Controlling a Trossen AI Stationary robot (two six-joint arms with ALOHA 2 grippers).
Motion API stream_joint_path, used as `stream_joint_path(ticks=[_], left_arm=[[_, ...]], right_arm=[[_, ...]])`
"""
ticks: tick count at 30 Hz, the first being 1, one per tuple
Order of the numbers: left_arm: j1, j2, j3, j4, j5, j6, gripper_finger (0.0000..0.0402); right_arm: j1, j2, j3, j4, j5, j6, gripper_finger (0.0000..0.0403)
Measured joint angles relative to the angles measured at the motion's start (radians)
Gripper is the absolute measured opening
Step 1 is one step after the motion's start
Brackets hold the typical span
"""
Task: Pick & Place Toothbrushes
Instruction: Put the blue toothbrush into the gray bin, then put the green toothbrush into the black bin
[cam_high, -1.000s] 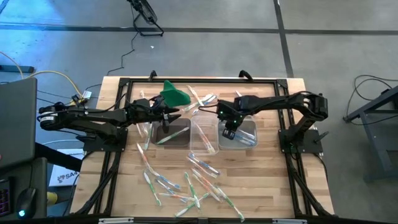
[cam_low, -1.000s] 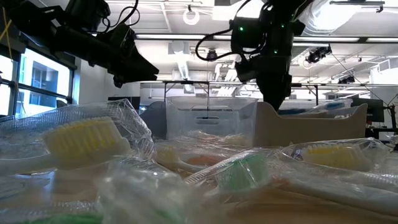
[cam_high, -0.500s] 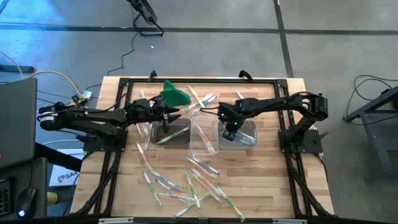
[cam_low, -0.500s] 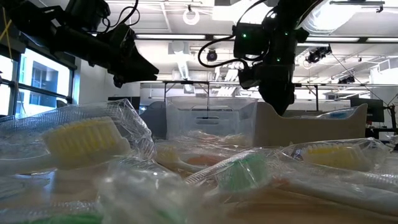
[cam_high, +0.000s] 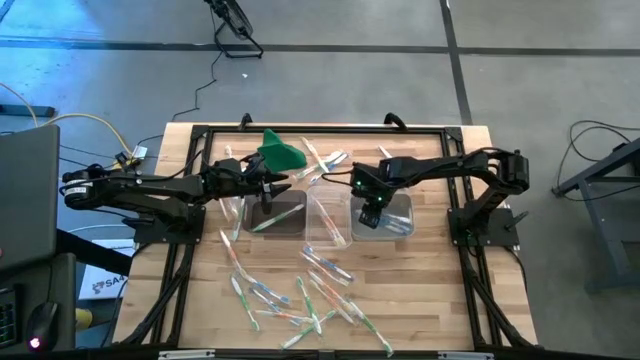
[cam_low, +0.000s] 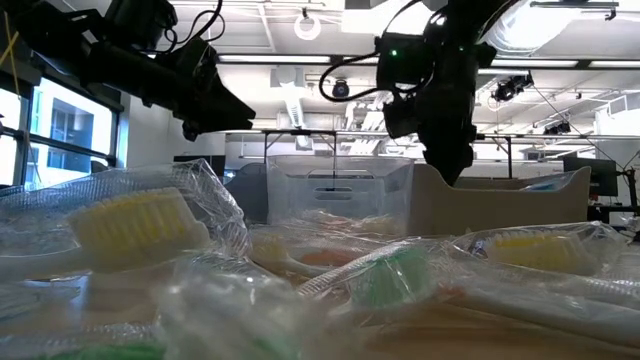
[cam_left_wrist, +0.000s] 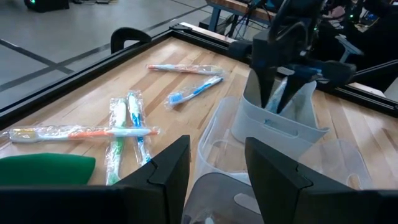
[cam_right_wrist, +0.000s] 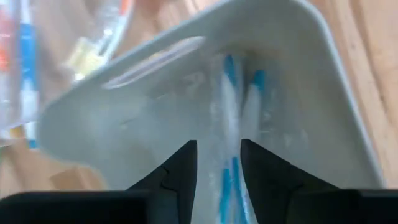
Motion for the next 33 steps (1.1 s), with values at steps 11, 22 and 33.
stream_joint_path(ticks=[11, 22, 33], left_arm=[[0.0, 0.0, 0.0, 0.0, -0.002, 0.0, 0.0152], [0.0, 0.0, 0.0, -0.001, -0.002, 0.0, 0.0152], [0.0, 0.0, 0.0, -0.061, -0.003, -0.011, 0.0152]], right_arm=[[-0.014, -0.008, 0.204, -0.197, -0.052, -0.137, 0.0083], [-0.023, -0.007, 0.312, -0.355, 0.083, -0.24, 0.0054], [-0.103, -0.007, 0.314, -0.286, 0.073, -0.277, 0.0029]])
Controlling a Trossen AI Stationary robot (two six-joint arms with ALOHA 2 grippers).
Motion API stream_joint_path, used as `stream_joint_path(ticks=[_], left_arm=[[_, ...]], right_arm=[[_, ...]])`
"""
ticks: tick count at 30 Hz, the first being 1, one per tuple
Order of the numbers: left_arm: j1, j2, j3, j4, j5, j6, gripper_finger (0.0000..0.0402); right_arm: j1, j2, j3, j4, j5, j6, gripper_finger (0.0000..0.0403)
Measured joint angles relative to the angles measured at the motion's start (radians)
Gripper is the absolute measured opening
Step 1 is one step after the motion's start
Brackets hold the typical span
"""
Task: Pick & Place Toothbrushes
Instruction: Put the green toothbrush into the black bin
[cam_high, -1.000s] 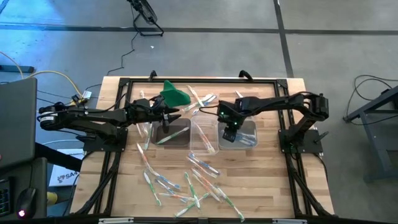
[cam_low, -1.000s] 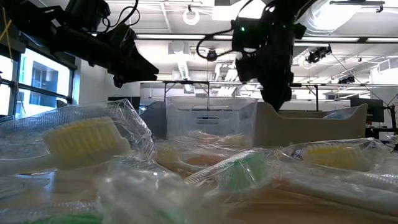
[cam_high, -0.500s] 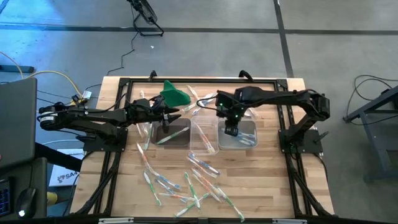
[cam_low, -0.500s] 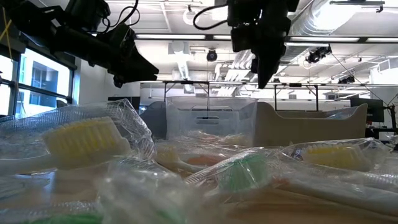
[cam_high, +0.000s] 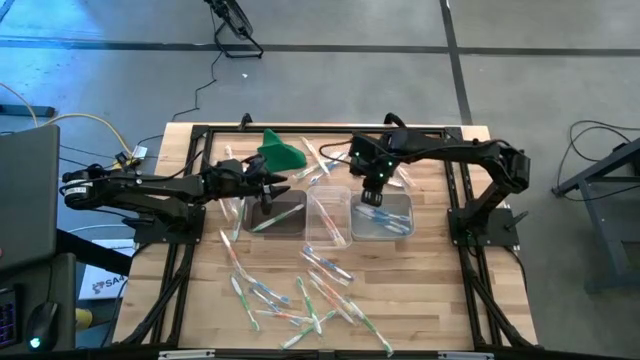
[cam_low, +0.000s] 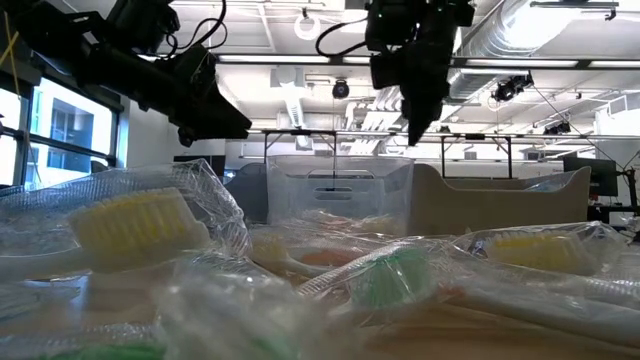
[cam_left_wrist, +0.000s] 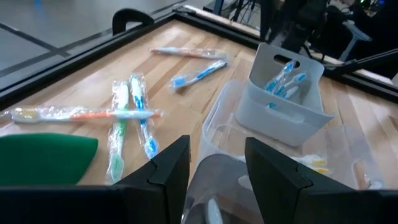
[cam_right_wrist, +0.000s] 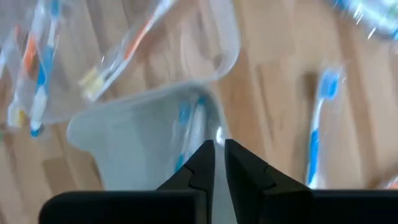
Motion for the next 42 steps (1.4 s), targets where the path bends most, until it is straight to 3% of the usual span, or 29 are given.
stream_joint_path(ticks=[18, 32, 42], left_arm=[[0.0, 0.0, 0.0, 0.001, 0.0, 0.0, 0.0152], [0.0, 0.0, 0.0, 0.001, 0.005, -0.056, 0.0152], [0.0, 0.0, 0.0, 0.001, 0.009, -0.076, 0.0152]], right_arm=[[-0.047, 0.0, 0.0, 0.672, -0.246, -0.164, 0.0025], [0.022, 0.001, -0.085, 0.657, -0.241, -0.067, 0.0025], [0.136, 0.001, -0.102, 0.583, -0.023, 0.088, 0.0025]])
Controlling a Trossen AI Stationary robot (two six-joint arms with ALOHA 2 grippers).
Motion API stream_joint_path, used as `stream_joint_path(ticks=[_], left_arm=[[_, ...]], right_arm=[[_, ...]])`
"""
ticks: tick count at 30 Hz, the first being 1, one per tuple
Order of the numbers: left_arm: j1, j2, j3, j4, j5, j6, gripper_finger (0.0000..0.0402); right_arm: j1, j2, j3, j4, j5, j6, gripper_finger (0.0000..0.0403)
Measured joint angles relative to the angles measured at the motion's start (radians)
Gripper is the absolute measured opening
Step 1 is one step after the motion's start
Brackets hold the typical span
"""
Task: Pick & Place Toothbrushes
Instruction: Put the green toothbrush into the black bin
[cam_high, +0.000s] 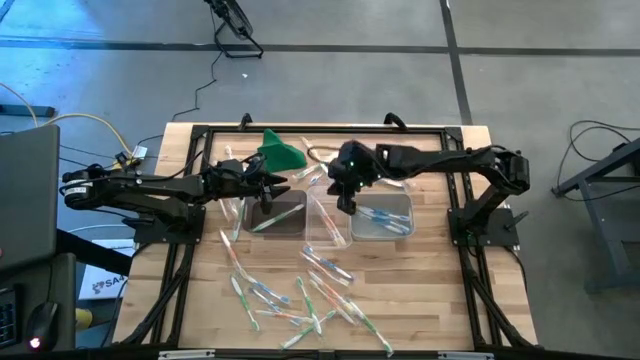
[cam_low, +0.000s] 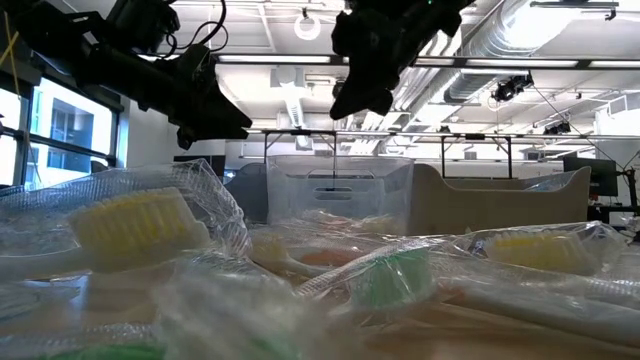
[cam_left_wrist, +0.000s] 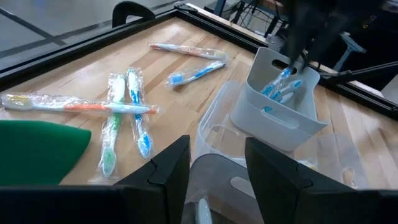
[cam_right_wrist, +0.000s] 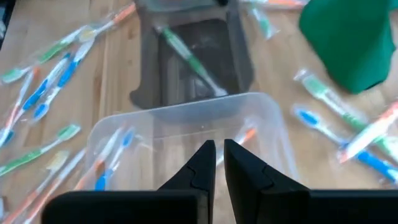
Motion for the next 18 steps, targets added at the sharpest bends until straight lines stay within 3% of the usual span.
stream_joint_path(ticks=[12, 18], left_arm=[[0.0, 0.0, 0.0, -0.061, 0.028, 0.0, 0.0152], [0.0, 0.0, 0.0, -0.069, 0.029, 0.001, 0.0152]], right_arm=[[0.233, 0.0, 0.0, -0.107, 0.156, 0.194, 0.0025], [0.33, 0.0, 0.0, -0.11, 0.167, 0.315, 0.0025]])
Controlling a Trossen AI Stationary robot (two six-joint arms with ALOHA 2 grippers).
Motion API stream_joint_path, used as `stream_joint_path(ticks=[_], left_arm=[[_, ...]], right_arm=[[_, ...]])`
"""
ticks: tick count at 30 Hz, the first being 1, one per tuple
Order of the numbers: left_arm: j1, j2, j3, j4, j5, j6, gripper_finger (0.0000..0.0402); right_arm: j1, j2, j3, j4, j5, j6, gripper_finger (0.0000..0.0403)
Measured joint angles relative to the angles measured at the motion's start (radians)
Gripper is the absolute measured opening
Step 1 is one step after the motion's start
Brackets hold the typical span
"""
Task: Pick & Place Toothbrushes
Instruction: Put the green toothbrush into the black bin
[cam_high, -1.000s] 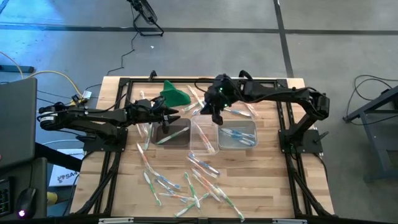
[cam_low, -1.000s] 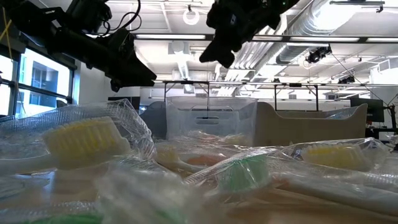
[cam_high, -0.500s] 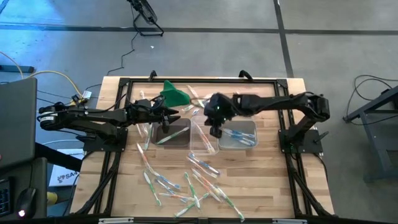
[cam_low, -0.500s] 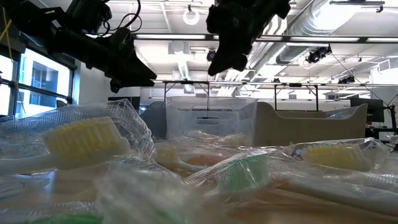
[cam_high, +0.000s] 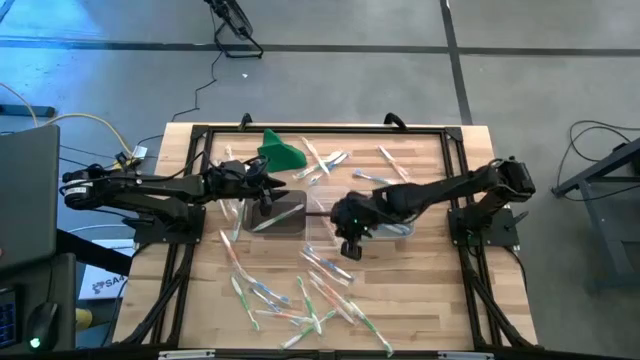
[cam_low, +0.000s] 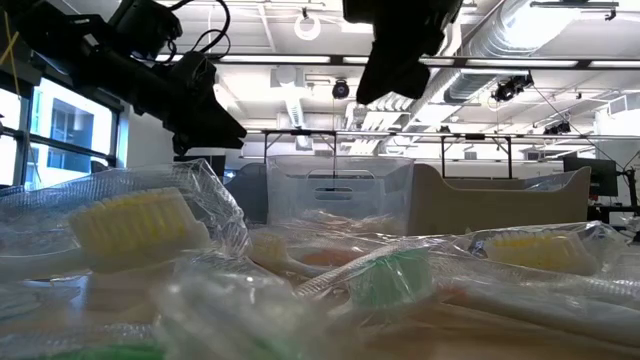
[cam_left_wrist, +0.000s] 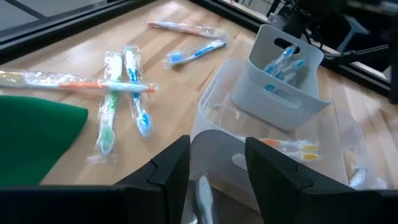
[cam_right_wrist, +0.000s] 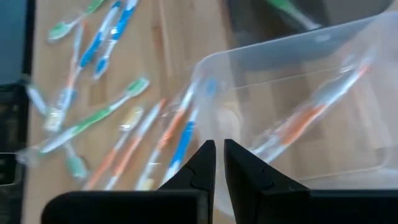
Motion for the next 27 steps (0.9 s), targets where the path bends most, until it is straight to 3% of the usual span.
stream_joint_path(ticks=[12, 27], left_arm=[[0.0, 0.0, 0.0, -0.006, 0.0, 0.0, 0.0152], [0.0, 0.0, 0.0, -0.006, 0.0, 0.0, 0.0152]], right_arm=[[0.16, 0.0, 0.001, 0.0, -0.002, 0.334, 0.0025], [0.377, 0.0, 0.001, -0.001, 0.134, 0.824, 0.0022]])
